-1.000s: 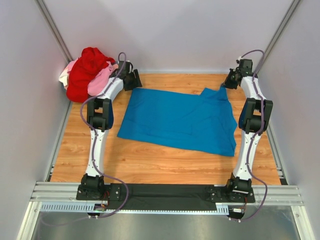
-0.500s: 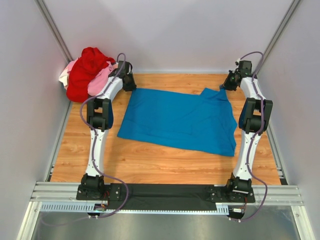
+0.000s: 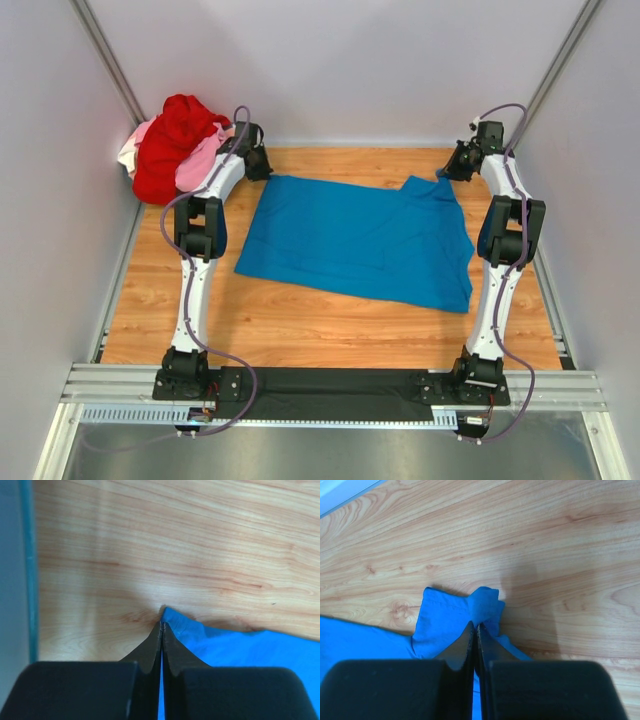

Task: Fold and stack the t-shirts
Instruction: Fold the tshirt

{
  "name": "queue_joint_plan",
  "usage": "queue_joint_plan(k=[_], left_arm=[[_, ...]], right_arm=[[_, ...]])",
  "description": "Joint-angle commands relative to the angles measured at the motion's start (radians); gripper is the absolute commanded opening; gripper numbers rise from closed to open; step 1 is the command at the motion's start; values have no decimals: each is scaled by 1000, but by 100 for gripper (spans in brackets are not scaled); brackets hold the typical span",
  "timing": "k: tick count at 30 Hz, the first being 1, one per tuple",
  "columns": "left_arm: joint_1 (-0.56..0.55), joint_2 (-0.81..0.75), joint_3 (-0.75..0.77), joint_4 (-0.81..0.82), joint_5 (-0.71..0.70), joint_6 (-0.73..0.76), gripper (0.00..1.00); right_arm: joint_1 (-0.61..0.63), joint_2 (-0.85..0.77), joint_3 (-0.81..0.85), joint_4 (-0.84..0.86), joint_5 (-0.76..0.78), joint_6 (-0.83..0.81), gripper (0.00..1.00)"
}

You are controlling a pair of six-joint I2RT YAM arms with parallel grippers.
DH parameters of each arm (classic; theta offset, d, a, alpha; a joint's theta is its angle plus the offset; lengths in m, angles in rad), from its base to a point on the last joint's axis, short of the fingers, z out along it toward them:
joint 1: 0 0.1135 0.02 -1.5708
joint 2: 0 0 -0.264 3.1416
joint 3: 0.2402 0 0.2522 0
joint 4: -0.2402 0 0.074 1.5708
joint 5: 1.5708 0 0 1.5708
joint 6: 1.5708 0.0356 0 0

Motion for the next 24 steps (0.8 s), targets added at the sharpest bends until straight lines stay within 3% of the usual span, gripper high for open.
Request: queue_joint_plan(k=[1, 4, 5, 7, 10, 16, 22, 24], left_arm=[[4, 16, 27, 43, 55, -11, 0], [4, -21, -11, 40, 29, -10, 2], [4, -33, -28, 54, 19, -8, 33], [4, -59, -58, 59, -12, -2, 67], [4, -53, -49, 48, -11, 7, 73], [-17, -4, -1, -4, 5, -2, 66], [-28, 16, 19, 2, 3, -31, 33], [-28, 22, 30, 2, 3, -33, 30]], right_arm=[[-2, -63, -2, 9, -30, 12, 0], [-2, -67, -2, 6, -26, 9, 0], [-1, -69, -1, 8, -26, 8, 0], [-2, -69, 3, 8, -30, 11, 0], [-2, -73, -1, 6, -36, 14, 0], [-2, -84, -13, 14, -40, 14, 0], [-11, -81, -20, 19, -55, 20, 0], [-16, -83, -30, 29, -63, 22, 0]])
